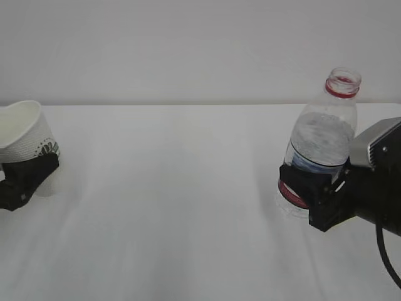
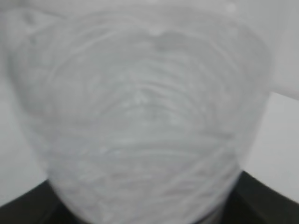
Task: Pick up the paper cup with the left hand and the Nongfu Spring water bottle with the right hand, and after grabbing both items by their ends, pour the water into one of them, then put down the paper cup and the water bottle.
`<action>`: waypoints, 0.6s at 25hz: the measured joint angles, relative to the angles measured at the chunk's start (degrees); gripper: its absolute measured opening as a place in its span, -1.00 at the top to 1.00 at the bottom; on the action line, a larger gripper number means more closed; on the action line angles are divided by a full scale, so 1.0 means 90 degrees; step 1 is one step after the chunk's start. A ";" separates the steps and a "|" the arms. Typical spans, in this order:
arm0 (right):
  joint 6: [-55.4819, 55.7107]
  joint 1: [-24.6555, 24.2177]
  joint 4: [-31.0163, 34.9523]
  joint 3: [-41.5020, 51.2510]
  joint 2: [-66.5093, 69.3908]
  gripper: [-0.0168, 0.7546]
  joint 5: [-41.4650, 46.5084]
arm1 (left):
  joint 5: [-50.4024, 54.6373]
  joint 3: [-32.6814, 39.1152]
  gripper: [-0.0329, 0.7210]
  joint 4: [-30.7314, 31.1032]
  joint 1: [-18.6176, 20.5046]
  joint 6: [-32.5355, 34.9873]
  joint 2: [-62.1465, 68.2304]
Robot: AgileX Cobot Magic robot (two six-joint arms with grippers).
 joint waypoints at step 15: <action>0.0177 0.0000 -0.0523 0.0025 -0.0562 -0.30 0.0608 | 0.0016 0.0000 -0.61 0.0105 -0.1544 -0.0046 -0.0014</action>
